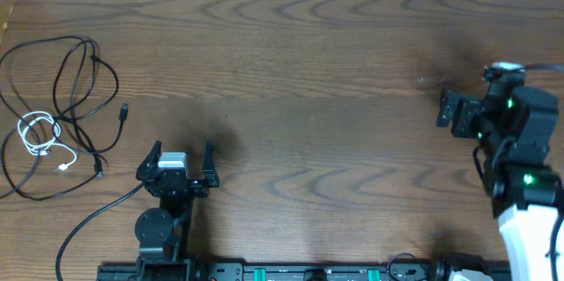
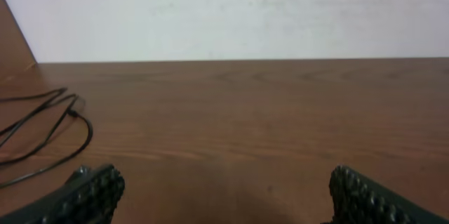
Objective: Untangle cables
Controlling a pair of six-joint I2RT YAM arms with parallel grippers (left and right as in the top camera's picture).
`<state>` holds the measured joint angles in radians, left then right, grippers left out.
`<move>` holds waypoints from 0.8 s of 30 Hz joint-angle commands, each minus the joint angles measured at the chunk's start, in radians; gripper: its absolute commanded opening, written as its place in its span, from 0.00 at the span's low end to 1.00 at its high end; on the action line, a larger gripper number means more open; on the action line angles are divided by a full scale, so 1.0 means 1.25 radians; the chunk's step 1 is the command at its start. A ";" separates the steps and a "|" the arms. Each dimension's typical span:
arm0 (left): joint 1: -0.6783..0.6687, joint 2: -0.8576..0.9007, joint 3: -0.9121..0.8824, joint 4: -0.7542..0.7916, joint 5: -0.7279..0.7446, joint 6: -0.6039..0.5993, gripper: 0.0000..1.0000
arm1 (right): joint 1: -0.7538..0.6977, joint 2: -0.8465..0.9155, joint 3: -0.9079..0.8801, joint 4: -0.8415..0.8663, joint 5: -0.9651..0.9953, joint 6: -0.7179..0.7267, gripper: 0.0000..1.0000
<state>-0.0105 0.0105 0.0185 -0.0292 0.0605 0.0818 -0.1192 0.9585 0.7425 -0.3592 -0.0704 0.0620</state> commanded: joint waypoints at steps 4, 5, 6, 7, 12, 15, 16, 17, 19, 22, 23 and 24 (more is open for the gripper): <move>-0.001 -0.005 -0.012 -0.031 -0.007 -0.001 0.95 | 0.000 -0.116 -0.150 0.138 0.006 0.113 0.99; -0.001 -0.005 -0.012 -0.031 -0.007 -0.001 0.95 | 0.000 -0.132 -0.174 0.163 0.006 0.125 0.99; -0.001 -0.005 -0.012 -0.031 -0.007 -0.001 0.95 | 0.000 -0.146 -0.194 0.185 0.006 0.132 0.99; -0.001 -0.005 -0.012 -0.031 -0.007 -0.001 0.95 | 0.000 -0.162 -0.216 0.209 0.005 0.139 0.99; -0.001 -0.005 -0.012 -0.031 -0.007 -0.001 0.95 | 0.000 -0.237 -0.315 0.300 0.002 0.168 0.99; -0.001 -0.005 -0.012 -0.031 -0.007 -0.001 0.95 | 0.000 -0.298 -0.383 0.341 -0.006 0.185 0.99; -0.001 -0.005 -0.012 -0.031 -0.007 -0.001 0.95 | 0.000 -0.317 -0.401 0.345 -0.007 0.190 0.99; -0.001 -0.005 -0.012 -0.031 -0.007 -0.001 0.95 | 0.000 -0.329 -0.411 0.346 -0.006 0.191 0.99; -0.001 -0.005 -0.012 -0.031 -0.007 -0.001 0.95 | 0.000 -0.362 -0.439 0.348 -0.006 0.190 0.99; -0.001 -0.005 -0.012 -0.031 -0.007 -0.001 0.95 | 0.000 -0.406 -0.472 0.348 -0.006 0.190 0.99; -0.001 -0.005 -0.012 -0.031 -0.007 -0.001 0.95 | 0.000 -0.423 -0.485 0.348 -0.006 0.190 0.99; -0.001 -0.005 -0.012 -0.031 -0.007 -0.001 0.95 | 0.000 -0.436 -0.495 0.348 -0.006 0.190 0.99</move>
<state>-0.0105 0.0105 0.0185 -0.0288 0.0605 0.0818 -0.1192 0.4637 0.1608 0.0723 -0.0746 0.2825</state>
